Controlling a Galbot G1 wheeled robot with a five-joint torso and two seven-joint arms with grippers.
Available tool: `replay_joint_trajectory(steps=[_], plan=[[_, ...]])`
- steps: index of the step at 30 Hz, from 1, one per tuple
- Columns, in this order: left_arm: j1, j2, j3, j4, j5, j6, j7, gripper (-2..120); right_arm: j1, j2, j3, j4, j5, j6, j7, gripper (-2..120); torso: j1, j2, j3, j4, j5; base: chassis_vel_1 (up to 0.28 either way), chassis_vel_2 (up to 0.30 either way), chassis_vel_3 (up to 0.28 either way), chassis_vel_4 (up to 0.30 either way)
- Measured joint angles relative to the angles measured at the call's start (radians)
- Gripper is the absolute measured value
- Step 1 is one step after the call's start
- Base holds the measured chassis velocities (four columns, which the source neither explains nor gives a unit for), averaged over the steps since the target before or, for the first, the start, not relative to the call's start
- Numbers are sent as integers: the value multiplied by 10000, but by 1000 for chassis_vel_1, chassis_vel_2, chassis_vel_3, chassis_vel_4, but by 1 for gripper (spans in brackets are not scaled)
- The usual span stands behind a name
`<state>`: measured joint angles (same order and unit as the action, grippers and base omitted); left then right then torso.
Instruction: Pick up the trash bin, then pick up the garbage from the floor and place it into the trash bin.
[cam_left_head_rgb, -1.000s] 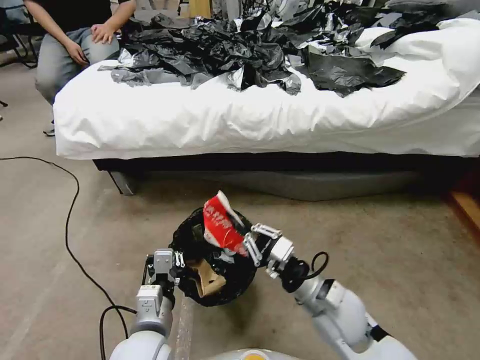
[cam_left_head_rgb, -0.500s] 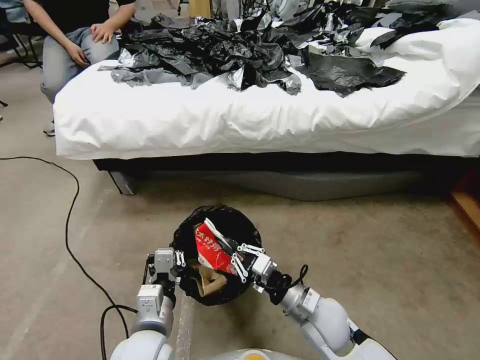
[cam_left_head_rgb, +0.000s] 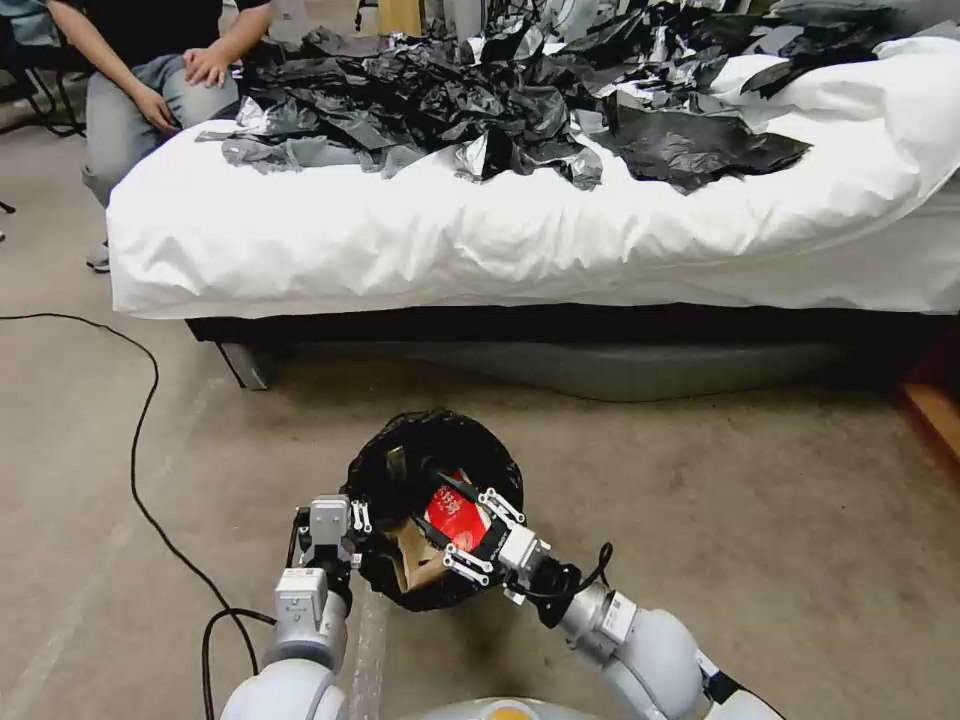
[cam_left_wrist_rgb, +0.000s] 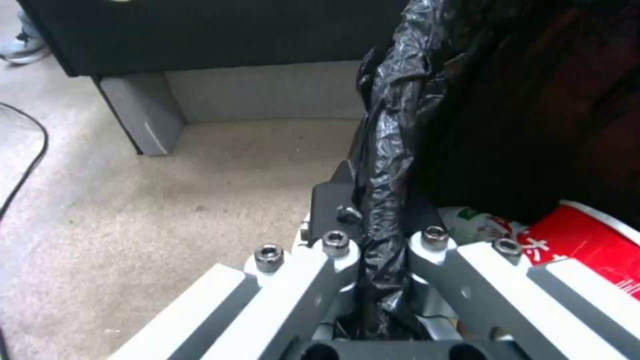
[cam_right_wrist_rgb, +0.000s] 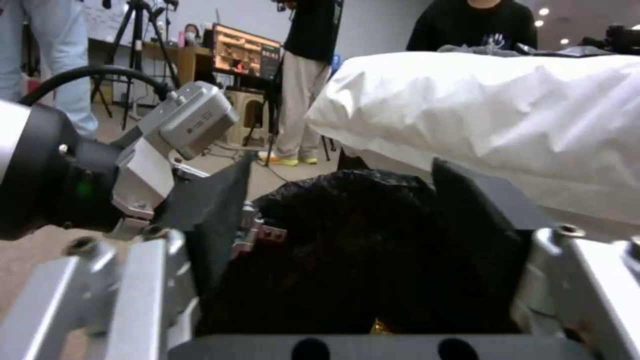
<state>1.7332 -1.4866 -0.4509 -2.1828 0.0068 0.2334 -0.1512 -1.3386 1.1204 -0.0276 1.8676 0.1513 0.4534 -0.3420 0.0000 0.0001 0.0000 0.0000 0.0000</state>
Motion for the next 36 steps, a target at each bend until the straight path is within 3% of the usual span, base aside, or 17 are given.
replay_joint_trajectory(steps=[10,15,18,22,31,36], plan=[[39,54,-2,4,-4,5,2,1,222,-176,516,675,168,-85,189,100,0,-1,0,0,1,0,0,0,0],[40,64,-23,73,-5,6,3,1,382,-175,853,1369,401,-282,397,100,0,0,0,2,-1,0,0,0,0],[25,85,-69,143,-13,6,4,1,351,-43,1436,2663,755,-644,1059,100,0,0,0,2,-1,0,0,0,0],[-8,93,-121,150,-54,6,7,1,-275,401,1955,3389,348,-761,1972,100,0,0,0,0,1,0,0,0,0],[-19,122,-212,138,-181,7,7,1,-2049,1802,2426,3094,-957,-776,4498,100,0,-1,0,0,-2,0,0,0,0],[-1,127,-240,81,-253,7,2,1,-2430,2089,2515,2640,-1259,-571,4781,100,0,0,0,0,-1,0,0,0,0]])
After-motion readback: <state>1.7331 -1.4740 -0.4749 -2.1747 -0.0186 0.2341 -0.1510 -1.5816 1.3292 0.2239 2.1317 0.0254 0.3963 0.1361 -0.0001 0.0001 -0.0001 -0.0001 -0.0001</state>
